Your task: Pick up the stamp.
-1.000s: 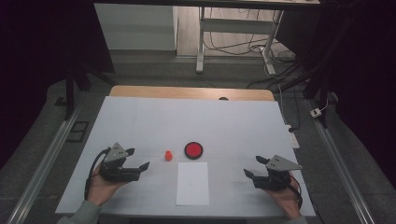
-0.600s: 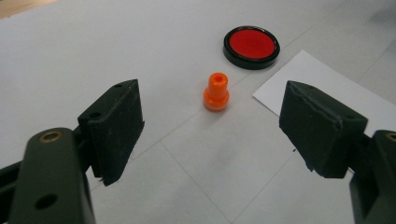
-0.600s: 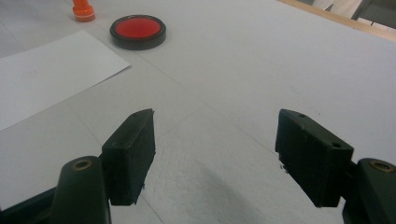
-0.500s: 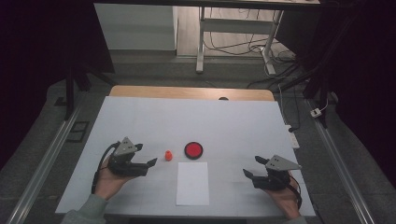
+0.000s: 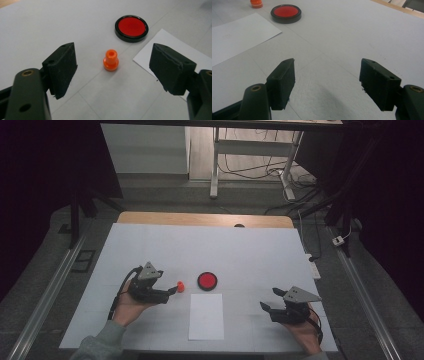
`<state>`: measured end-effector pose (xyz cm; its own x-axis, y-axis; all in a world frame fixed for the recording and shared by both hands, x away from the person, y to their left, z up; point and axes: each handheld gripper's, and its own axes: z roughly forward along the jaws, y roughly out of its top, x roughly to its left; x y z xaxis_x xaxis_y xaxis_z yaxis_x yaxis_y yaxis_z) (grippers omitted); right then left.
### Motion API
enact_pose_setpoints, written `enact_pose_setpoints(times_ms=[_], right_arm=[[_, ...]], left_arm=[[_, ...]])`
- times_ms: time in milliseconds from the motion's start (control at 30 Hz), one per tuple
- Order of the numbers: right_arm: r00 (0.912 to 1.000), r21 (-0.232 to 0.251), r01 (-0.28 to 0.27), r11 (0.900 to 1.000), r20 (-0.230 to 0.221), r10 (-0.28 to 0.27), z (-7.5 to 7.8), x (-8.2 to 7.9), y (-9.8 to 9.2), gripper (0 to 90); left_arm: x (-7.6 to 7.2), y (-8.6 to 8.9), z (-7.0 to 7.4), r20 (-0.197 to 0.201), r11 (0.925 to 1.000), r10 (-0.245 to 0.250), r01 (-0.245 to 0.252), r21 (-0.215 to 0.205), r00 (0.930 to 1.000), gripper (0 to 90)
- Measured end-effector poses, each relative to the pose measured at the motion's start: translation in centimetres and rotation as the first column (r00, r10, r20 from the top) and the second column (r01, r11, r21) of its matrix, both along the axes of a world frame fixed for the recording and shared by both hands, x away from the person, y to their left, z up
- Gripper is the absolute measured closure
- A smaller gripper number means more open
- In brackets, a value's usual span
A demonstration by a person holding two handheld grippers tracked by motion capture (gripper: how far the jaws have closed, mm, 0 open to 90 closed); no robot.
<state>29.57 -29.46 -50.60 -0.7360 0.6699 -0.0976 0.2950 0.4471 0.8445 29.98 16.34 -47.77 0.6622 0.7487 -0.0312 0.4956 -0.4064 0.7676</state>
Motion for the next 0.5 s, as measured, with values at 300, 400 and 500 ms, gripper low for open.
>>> enact_pose_setpoints(times_ms=[300, 400, 500], right_arm=[[1.0, -0.004, -0.002, 1.0, 0.002, 0.002, -0.1, 0.0, 0.0, 28.6], [1.0, -0.006, 0.0, 1.0, -0.008, 0.0, -0.3, 0.1, 0.0, 28.6], [1.0, -0.011, -0.004, 1.0, -0.008, 0.004, -0.3, 0.0, 0.2, 28.6]], left_arm=[[2.1, -0.9, -1.1, -0.047, 0.9999, 0.003, -0.002, 0.016, 0.9989, 22.5], [2.0, -1.1, -1.2, -0.05, 0.9998, -0.002, 0.003, 0.021, 0.9987, 22.7], [2.0, -1.4, -1.4, -0.052, 0.9995, -0.011, 0.013, 0.029, 0.9986, 23.1]])
